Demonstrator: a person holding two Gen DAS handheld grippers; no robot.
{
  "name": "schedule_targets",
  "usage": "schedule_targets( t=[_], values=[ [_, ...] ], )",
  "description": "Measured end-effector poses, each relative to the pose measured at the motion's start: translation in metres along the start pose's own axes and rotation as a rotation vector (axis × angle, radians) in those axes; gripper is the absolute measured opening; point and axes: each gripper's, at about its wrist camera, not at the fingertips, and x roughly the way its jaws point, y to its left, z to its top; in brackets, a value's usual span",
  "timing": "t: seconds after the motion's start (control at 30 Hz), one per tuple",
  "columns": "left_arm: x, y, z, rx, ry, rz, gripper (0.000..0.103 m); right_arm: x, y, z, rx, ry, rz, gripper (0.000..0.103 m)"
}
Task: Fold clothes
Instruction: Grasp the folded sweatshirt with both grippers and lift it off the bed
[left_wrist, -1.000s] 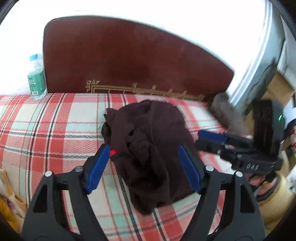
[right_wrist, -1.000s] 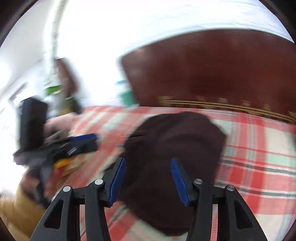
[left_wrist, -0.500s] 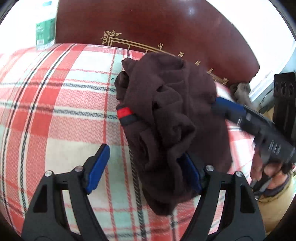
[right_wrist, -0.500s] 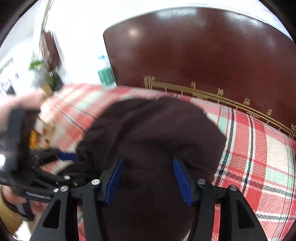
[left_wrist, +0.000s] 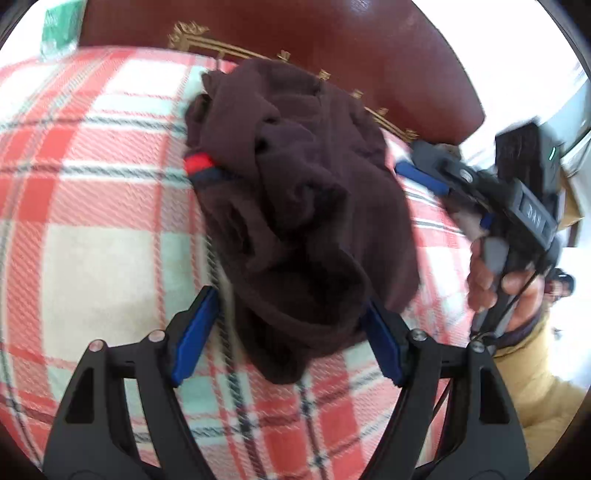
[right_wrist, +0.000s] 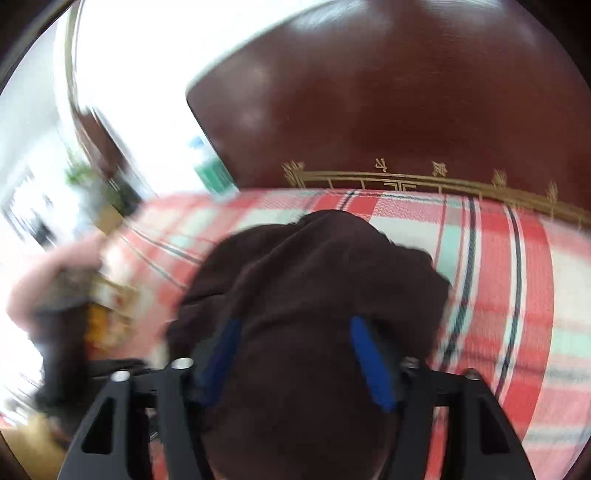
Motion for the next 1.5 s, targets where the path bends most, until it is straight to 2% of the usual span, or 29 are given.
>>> schedule_targets(
  t=[0.07,0.17,0.3,0.37,0.43,0.47,0.5,0.53,0.57,0.63,0.73,0.83,0.97,1.13,1.23,1.37,1.5],
  values=[
    [0.001,0.002,-0.001,-0.017,0.014,-0.040,0.079,-0.011,-0.023,-0.013,0.099,0.023,0.027,0.082],
    [0.006,-0.001,0.000,-0.030,0.026,-0.085,0.082,-0.005,-0.050,-0.026,0.205,0.077,0.040,0.082],
    [0.014,-0.003,0.004,-0.056,0.005,-0.116,0.082,0.027,-0.059,-0.028,0.298,0.101,0.183,0.084],
    [0.017,0.000,0.007,-0.090,-0.020,-0.123,0.079,0.041,-0.055,-0.026,0.304,0.073,0.195,0.085],
    [0.017,0.006,0.009,-0.139,-0.033,-0.131,0.069,0.049,-0.054,-0.022,0.334,0.059,0.183,0.086],
    [0.017,0.009,0.009,-0.159,-0.034,-0.134,0.066,0.051,-0.051,-0.020,0.339,0.062,0.173,0.083],
    [0.016,0.012,0.009,-0.173,-0.031,-0.130,0.059,0.054,-0.049,-0.018,0.330,0.074,0.158,0.078],
    [0.015,0.014,0.008,-0.185,-0.027,-0.124,0.051,0.057,-0.046,-0.018,0.317,0.088,0.144,0.066],
    [0.013,0.017,0.008,-0.200,-0.024,-0.125,0.048,0.059,-0.045,-0.018,0.311,0.098,0.137,0.060],
    [0.008,0.020,0.008,-0.224,-0.019,-0.149,0.032,0.057,-0.045,-0.016,0.328,0.103,0.153,0.052],
    [-0.005,0.014,0.008,-0.219,-0.033,-0.189,0.031,0.045,-0.046,-0.014,0.367,0.075,0.226,0.042],
    [-0.027,-0.001,0.008,-0.184,-0.049,-0.220,0.031,0.027,-0.033,-0.011,0.395,0.035,0.316,0.040],
    [-0.083,-0.022,0.009,-0.137,-0.110,-0.264,0.032,-0.004,0.000,0.001,0.376,-0.023,0.398,0.040],
    [-0.189,-0.043,0.014,-0.045,-0.271,-0.248,0.032,-0.039,0.065,0.028,0.345,-0.072,0.537,0.040],
    [-0.246,-0.047,0.014,-0.009,-0.363,-0.219,0.032,-0.044,0.122,0.051,0.299,-0.085,0.644,0.040],
    [-0.342,-0.029,0.012,0.005,-0.494,-0.115,0.032,-0.034,0.206,0.081,0.228,-0.077,0.770,0.040],
    [-0.422,0.001,-0.003,-0.023,-0.591,0.043,0.032,0.004,0.292,0.098,0.227,-0.010,0.877,0.040]
  ],
)
